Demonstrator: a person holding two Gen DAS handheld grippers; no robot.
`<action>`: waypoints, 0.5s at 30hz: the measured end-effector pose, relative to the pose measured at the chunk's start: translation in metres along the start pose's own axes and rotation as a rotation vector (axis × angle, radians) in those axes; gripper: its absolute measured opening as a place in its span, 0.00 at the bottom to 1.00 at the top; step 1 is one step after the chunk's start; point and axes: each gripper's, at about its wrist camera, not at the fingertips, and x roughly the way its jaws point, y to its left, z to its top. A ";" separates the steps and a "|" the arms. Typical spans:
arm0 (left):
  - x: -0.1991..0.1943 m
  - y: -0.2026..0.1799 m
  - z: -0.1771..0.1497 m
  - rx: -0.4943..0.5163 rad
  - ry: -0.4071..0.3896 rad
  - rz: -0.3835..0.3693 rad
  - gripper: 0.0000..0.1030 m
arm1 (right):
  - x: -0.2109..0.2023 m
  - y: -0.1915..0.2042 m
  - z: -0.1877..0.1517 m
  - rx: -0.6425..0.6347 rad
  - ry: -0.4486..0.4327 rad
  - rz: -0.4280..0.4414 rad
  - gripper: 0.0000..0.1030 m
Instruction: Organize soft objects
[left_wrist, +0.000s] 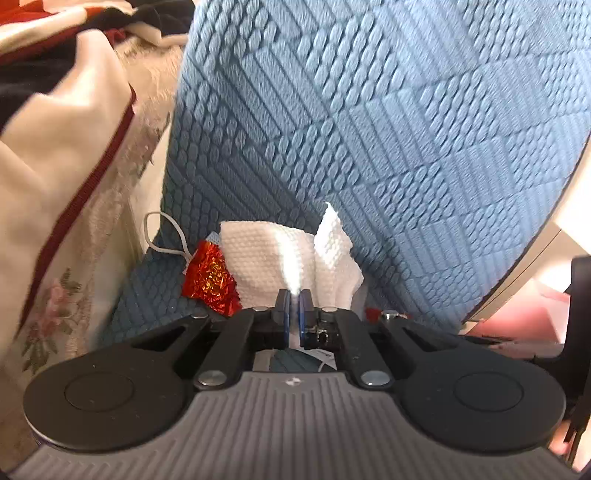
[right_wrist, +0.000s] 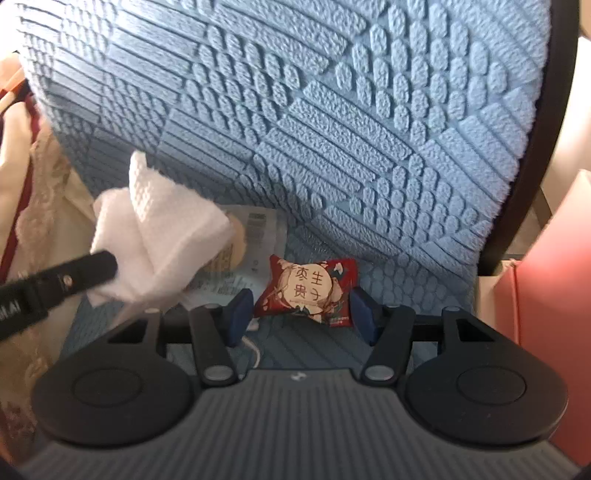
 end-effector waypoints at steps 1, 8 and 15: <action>-0.005 -0.001 0.000 -0.003 -0.005 -0.001 0.06 | -0.005 0.001 -0.001 -0.004 -0.001 0.001 0.59; -0.040 -0.002 -0.006 -0.021 -0.020 -0.015 0.06 | -0.043 0.005 -0.015 -0.015 -0.003 0.000 0.58; -0.072 -0.001 -0.023 -0.038 -0.010 -0.022 0.06 | -0.081 0.001 -0.039 -0.025 0.002 0.006 0.58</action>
